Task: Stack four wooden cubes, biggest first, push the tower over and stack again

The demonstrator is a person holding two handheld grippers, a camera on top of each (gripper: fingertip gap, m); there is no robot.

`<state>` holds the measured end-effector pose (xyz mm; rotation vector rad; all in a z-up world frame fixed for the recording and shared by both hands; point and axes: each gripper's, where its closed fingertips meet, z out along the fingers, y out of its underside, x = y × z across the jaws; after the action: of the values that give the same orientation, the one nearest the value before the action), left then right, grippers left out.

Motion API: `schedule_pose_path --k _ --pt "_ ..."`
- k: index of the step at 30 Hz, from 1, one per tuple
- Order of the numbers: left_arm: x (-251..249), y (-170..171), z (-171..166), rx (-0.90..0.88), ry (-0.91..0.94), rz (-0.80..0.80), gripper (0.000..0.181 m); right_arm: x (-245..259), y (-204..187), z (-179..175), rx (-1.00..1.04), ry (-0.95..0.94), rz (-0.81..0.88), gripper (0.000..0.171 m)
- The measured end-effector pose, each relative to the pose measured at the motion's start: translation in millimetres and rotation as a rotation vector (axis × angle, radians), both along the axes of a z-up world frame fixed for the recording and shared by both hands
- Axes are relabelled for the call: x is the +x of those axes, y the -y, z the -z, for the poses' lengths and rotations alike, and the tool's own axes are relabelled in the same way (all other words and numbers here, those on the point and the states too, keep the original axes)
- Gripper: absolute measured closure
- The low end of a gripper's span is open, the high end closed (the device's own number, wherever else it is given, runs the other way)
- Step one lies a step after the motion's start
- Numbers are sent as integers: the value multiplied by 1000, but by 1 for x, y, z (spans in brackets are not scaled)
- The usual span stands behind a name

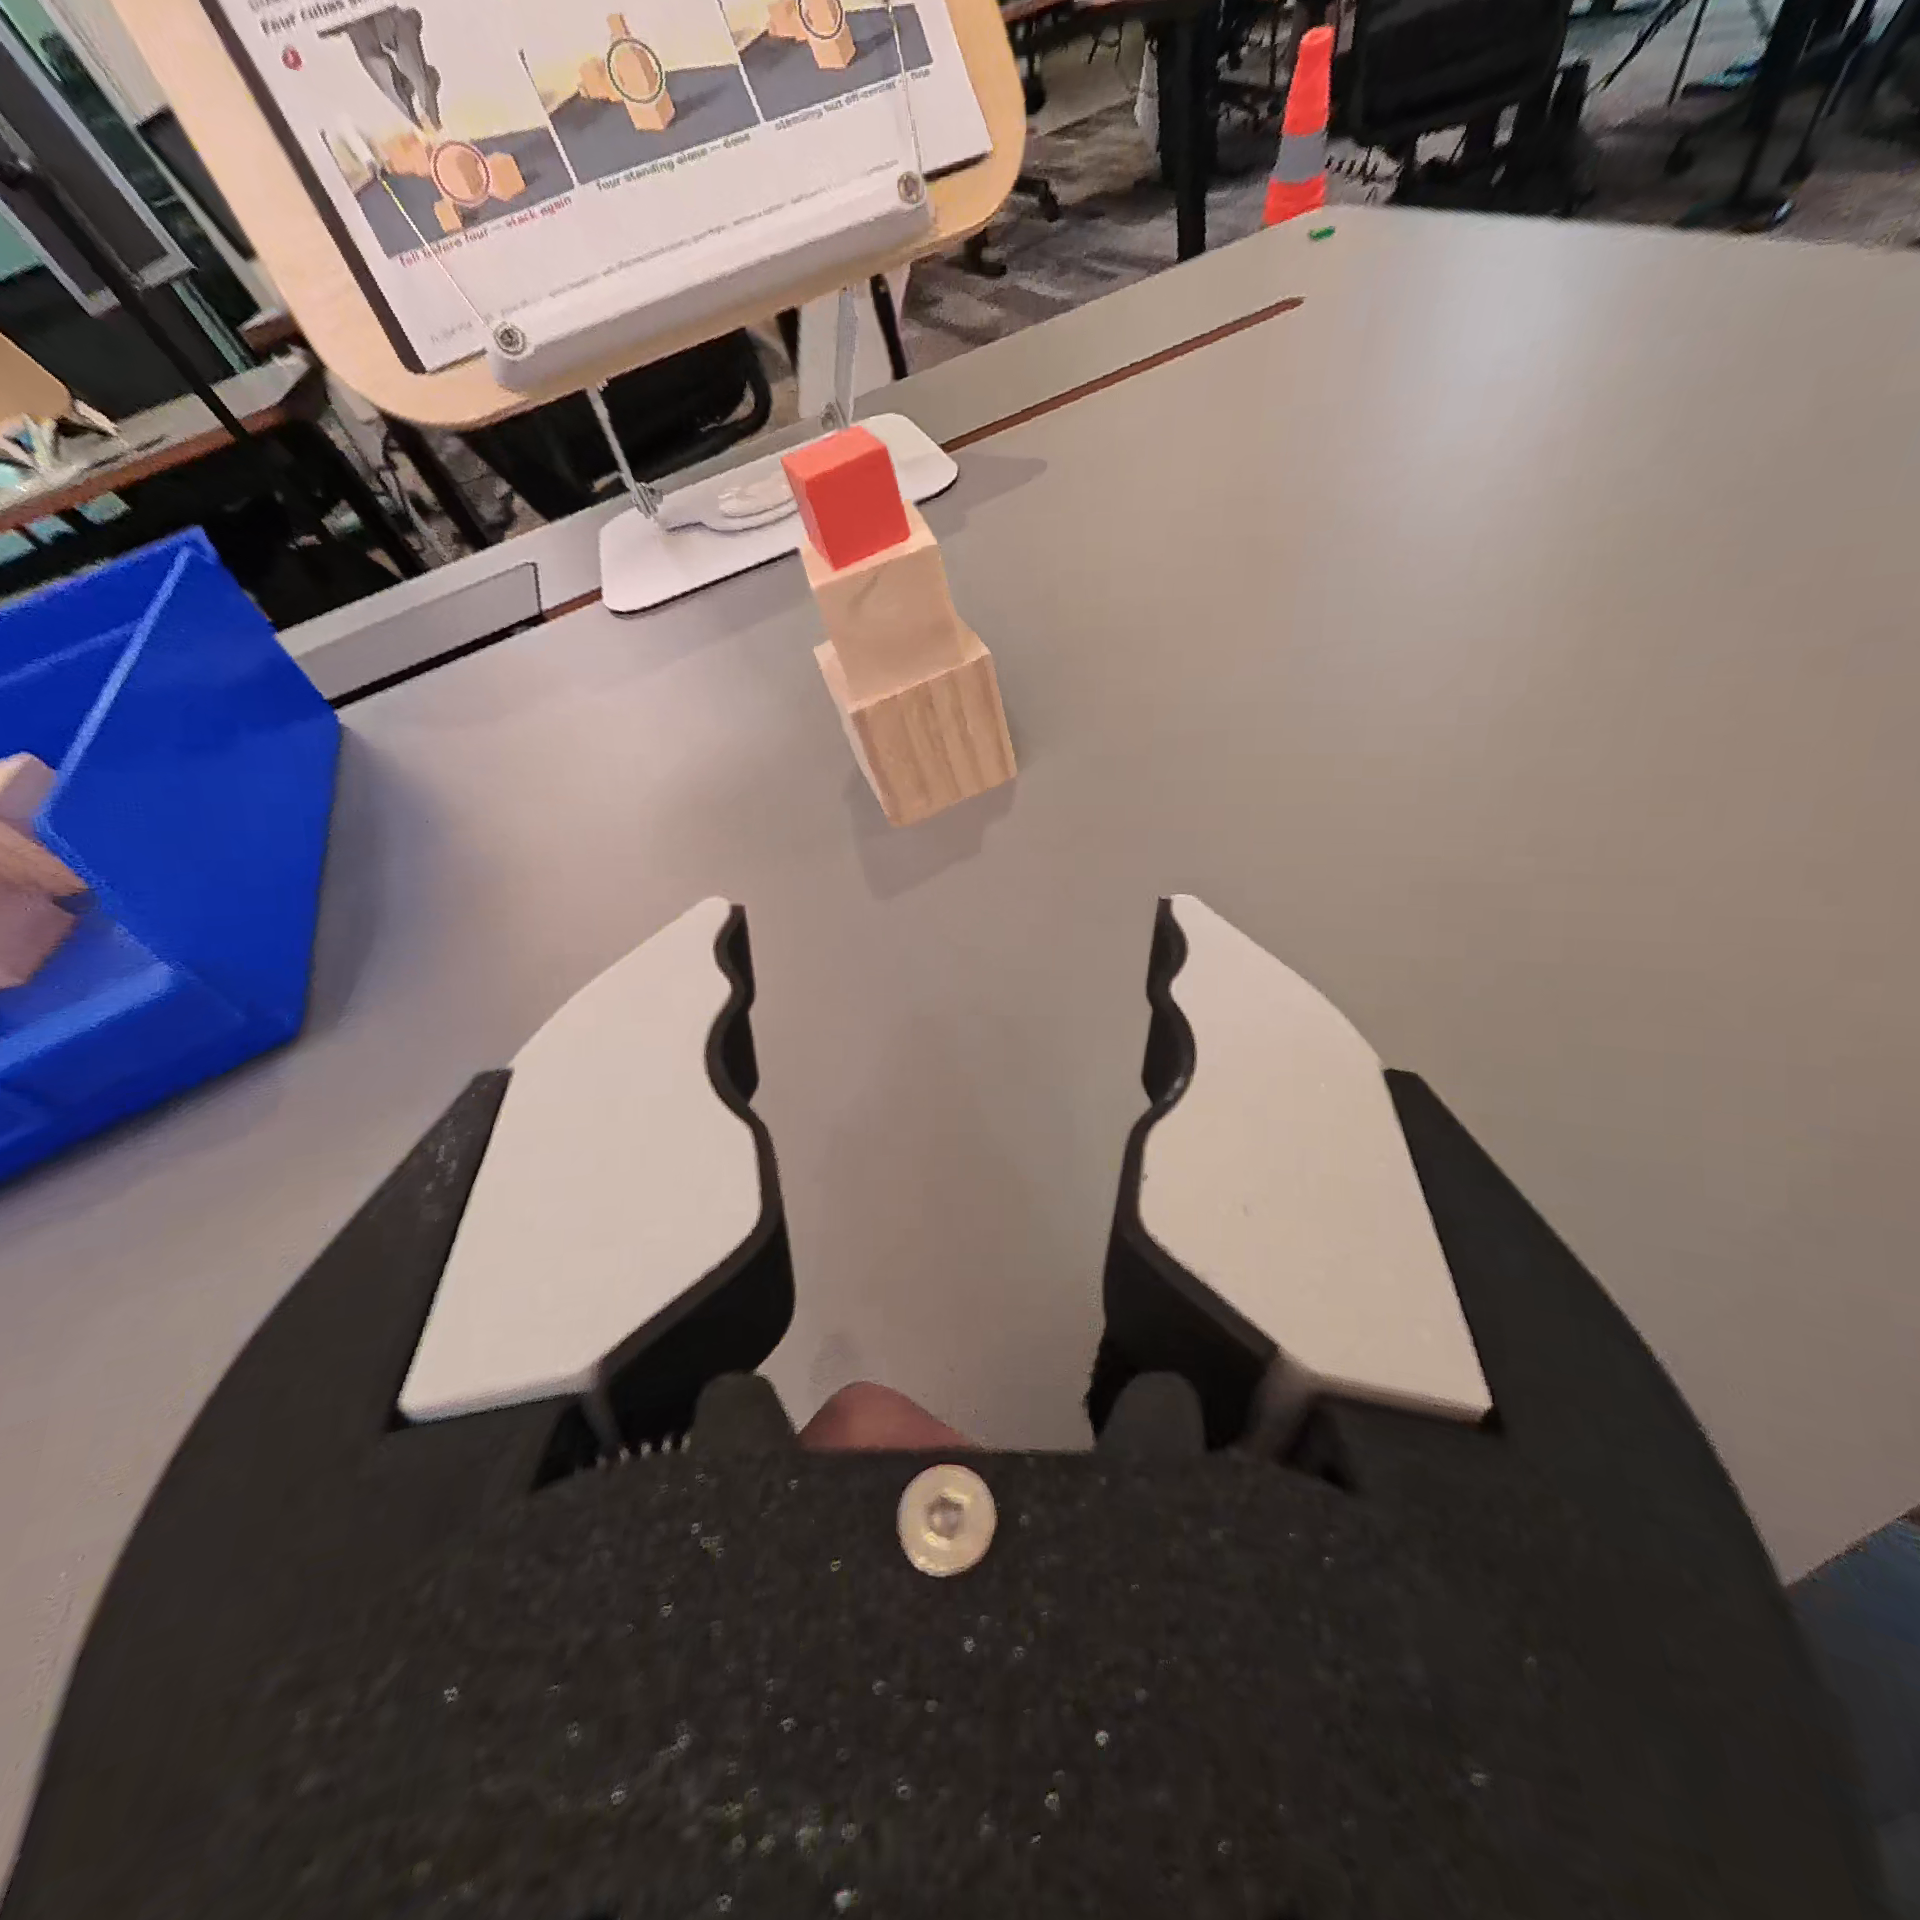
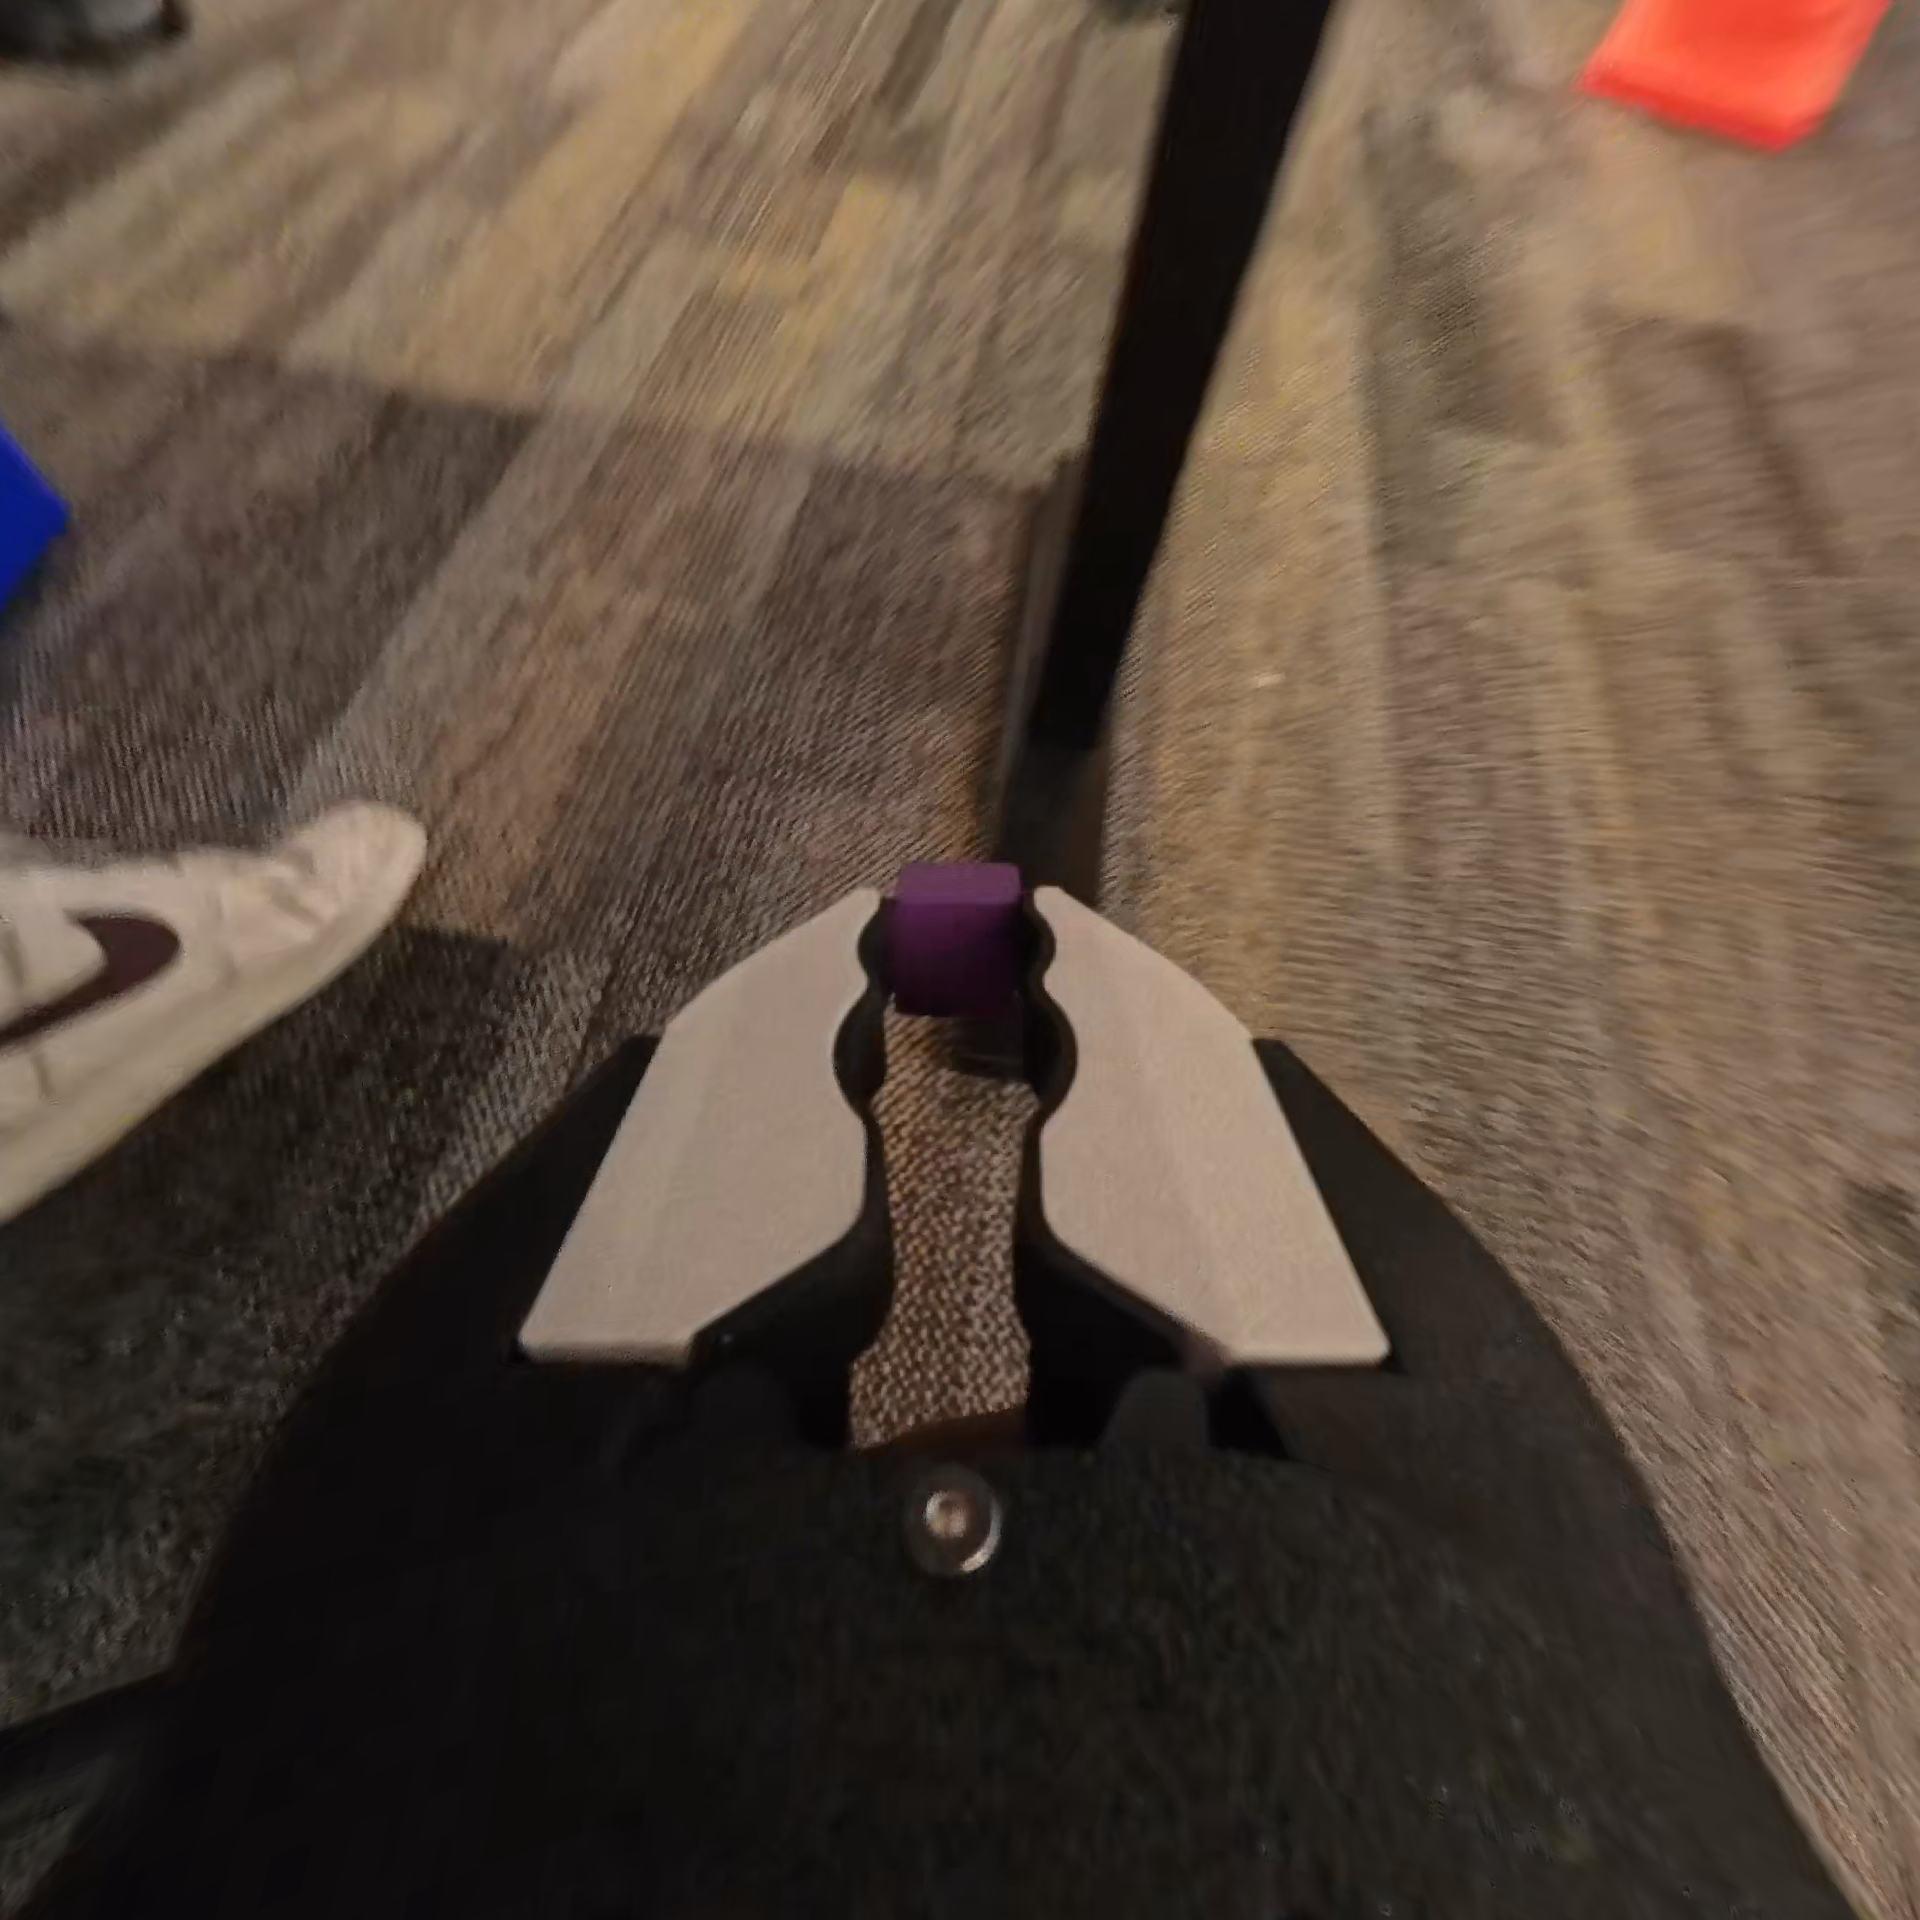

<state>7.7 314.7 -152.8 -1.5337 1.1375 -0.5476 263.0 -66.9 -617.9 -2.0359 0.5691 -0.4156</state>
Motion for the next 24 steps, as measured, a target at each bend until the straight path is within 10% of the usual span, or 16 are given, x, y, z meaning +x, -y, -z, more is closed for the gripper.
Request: schedule_pose_path --k 11,17,24 --pt "-30 -24 -5 -27 103 11 112 -78 85 -353 215 429 141 149" --pt "-45 -52 -17 -41 136 -18 111 -105 -34 -507 292 586 -77 149" --pt "-34 -91 -17 -34 176 -86 106 -102 -223 -602 327 704 -258 149"
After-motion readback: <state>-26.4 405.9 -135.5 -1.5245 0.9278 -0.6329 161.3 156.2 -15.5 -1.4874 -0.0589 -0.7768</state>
